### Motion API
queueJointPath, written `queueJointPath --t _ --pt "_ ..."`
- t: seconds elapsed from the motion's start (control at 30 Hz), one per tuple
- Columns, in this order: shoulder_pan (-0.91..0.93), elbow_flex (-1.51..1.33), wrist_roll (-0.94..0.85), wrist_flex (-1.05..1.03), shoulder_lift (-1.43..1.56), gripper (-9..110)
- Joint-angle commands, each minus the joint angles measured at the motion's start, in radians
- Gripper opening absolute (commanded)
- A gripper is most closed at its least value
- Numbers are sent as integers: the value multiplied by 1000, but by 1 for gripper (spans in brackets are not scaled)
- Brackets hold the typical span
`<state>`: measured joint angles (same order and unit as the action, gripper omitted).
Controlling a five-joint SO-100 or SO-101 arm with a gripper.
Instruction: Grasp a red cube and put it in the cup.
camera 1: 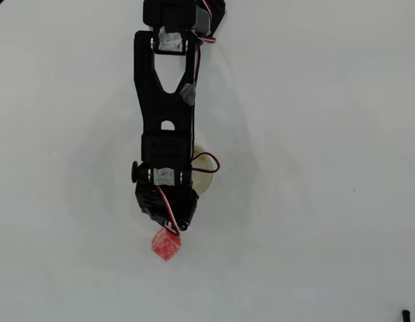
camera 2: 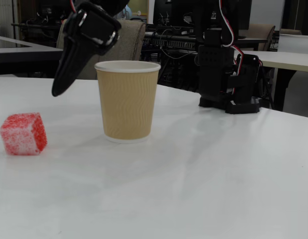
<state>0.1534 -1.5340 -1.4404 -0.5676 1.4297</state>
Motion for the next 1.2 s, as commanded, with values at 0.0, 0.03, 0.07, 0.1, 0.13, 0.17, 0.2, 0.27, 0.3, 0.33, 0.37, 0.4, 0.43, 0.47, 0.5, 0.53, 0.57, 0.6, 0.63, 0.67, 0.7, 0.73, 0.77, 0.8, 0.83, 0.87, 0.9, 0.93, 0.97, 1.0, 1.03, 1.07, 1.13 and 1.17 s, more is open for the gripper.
queueJointPath --t 0.0,0.03,0.07,0.1,0.13,0.17,0.2,0.27,0.3,0.33,0.37,0.4,0.43,0.47,0.5,0.53,0.57,0.6,0.63,0.67,0.7,0.73,0.77,0.8,0.83,0.87,0.9,0.93,0.97,1.0,1.03,1.07,1.13,1.17 --pt "5 106 -15 -20 8 1" --pt "5 115 -15 -25 2 1" --pt "5 129 -15 -37 -9 1" --pt "3 146 -15 -52 -20 1" --pt "0 166 -15 -72 -32 1" --pt "-2 187 -15 -92 -44 1" --pt "-5 209 -15 -110 -57 1" --pt "-9 242 -14 -130 -80 1" --pt "-11 256 -14 -137 -91 1" --pt "-12 268 -14 -140 -100 1" --pt "-14 279 -14 -143 -107 1" --pt "-15 287 -14 -144 -114 1" --pt "-15 295 -14 -144 -120 1" --pt "-15 301 -14 -144 -126 1" --pt "-17 307 -15 -146 -132 1" --pt "-17 313 -15 -146 -138 1" --pt "-18 319 -15 -147 -143 1" --pt "-20 327 -15 -149 -149 1" --pt "-20 336 -15 -153 -155 1" --pt "-21 347 -15 -161 -160 1" --pt "-23 359 -15 -172 -167 1" --pt "-25 373 -15 -181 -175 1" --pt "-25 383 -15 -187 -183 1" --pt "-25 394 -15 -195 -189 1" --pt "-25 405 -15 -204 -195 1" --pt "-25 416 -15 -213 -202 1" --pt "-25 423 -15 -218 -209 1" --pt "-23 431 -15 -222 -213 1" --pt "-21 437 -15 -224 -218 2" --pt "-18 440 -15 -224 -221 4" --pt "-17 445 -15 -224 -224 5" --pt "-15 448 -15 -224 -227 6" --pt "-14 448 -15 -224 -229 9" --pt "-14 448 -15 -224 -229 11"
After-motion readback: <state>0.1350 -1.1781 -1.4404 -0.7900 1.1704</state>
